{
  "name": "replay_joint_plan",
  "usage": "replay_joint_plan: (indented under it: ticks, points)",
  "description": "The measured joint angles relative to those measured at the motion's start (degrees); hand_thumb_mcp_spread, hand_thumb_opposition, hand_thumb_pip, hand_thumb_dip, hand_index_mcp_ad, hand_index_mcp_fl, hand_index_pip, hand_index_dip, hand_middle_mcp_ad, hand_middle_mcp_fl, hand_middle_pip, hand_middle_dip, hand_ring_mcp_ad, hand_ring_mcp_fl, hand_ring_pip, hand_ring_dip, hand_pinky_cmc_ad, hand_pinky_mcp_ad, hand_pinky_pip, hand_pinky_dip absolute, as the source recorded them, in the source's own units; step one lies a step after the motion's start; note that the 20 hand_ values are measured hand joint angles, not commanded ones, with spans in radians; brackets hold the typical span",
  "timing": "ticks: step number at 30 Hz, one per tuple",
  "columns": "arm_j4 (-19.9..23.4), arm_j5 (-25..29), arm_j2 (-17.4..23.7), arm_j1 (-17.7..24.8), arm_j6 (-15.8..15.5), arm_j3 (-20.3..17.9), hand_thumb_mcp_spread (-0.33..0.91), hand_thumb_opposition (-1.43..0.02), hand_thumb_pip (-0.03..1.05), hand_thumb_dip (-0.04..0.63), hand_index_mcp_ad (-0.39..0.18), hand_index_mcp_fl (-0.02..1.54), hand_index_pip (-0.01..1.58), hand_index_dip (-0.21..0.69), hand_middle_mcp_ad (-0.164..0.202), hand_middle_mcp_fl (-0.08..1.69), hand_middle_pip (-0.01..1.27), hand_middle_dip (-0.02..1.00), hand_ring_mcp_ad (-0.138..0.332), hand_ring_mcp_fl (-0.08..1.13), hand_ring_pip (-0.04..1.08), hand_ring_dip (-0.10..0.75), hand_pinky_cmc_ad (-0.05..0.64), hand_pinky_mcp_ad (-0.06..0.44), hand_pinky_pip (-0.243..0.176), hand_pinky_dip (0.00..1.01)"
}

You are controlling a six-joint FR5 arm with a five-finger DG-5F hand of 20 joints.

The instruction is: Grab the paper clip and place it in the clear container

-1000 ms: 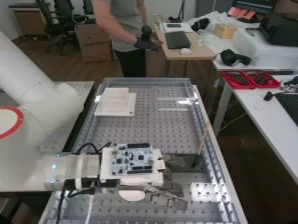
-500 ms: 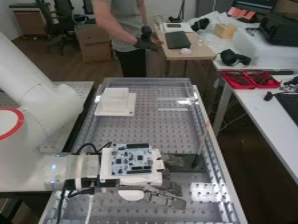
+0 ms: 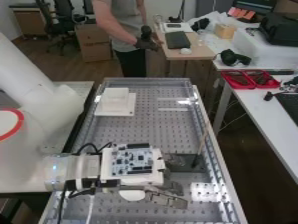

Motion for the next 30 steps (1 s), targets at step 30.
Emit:
replay_joint_plan:
  ticks: [30]
  points:
    - [20.19,4.03,17.76,8.58,12.81,-15.64,0.70,-1.08,0.66,0.298,-0.197,0.44,0.53,-0.126,0.003,0.88,0.83,0.73,0.049,0.69,0.10,0.518,0.476,0.260,0.099,0.20]
